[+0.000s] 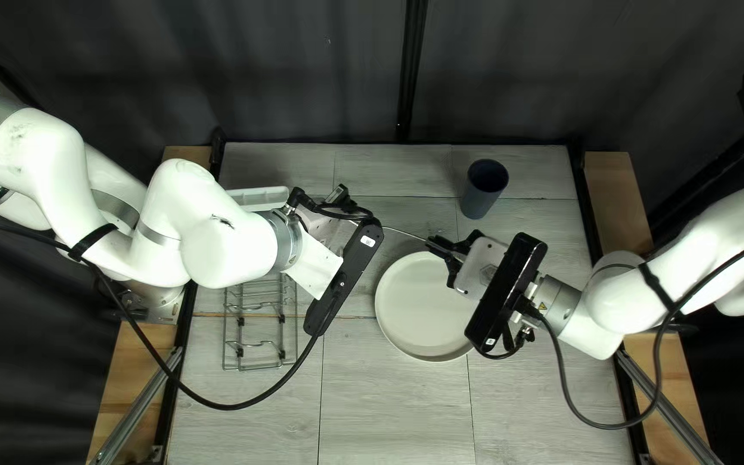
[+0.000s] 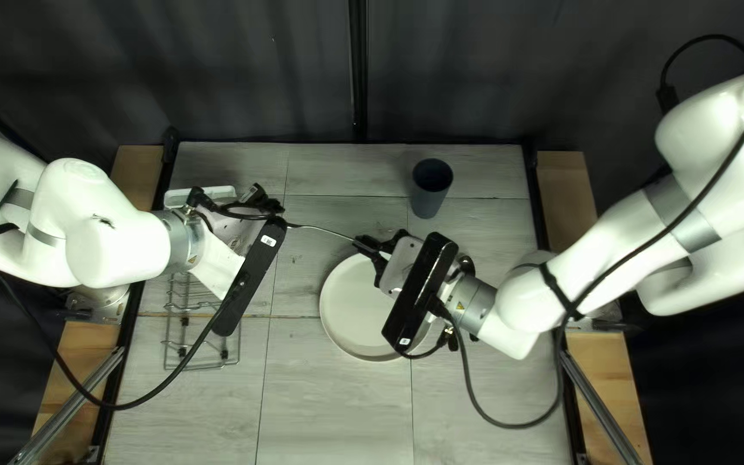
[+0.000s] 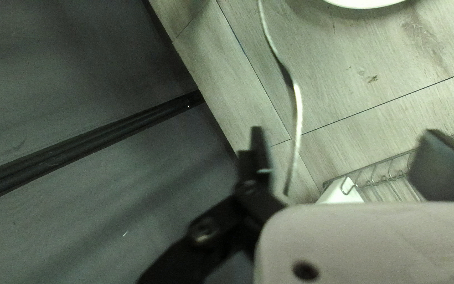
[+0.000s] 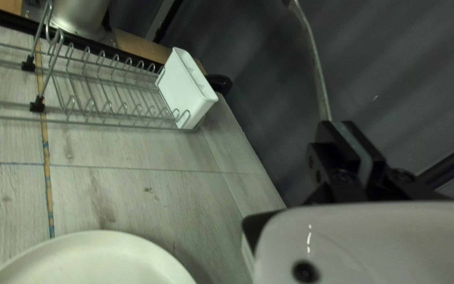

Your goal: Pick up and place plate onto table. Place down one fork to the left of the plate. Place spoon and knife to the right of the plate. Place cup above the knife and spoon

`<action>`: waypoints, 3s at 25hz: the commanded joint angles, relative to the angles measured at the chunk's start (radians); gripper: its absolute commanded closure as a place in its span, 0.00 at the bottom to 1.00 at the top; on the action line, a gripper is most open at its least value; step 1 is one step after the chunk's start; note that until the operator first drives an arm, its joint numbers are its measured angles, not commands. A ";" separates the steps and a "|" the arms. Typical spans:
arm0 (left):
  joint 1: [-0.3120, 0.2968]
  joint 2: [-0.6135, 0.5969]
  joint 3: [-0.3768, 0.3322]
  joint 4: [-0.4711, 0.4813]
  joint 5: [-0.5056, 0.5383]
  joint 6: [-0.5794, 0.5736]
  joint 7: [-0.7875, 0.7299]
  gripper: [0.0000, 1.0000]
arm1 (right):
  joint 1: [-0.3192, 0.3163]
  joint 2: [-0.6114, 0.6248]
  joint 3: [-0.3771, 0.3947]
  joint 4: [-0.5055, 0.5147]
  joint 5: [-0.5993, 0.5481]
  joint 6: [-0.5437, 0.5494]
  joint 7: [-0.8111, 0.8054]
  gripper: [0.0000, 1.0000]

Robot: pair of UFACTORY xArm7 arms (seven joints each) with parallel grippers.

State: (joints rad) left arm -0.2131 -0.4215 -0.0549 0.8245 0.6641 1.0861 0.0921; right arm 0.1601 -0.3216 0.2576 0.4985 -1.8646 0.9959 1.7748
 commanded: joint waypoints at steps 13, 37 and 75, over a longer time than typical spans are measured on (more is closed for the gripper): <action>0.000 0.000 0.000 0.000 0.000 0.000 0.000 0.00 | 0.033 -0.140 -0.052 -0.046 0.145 -0.204 -0.275 1.00; 0.000 0.000 0.000 0.000 0.000 0.000 0.000 0.00 | 0.038 -0.172 -0.054 -0.013 0.369 -0.165 -0.661 1.00; 0.000 0.000 0.000 0.000 0.000 0.000 0.000 0.00 | 0.046 0.019 0.170 0.026 0.310 0.227 -0.684 1.00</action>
State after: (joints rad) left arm -0.2131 -0.4215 -0.0549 0.8245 0.6641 1.0861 0.0921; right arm 0.2062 -0.3202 0.4151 0.5175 -1.5526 1.1980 1.0935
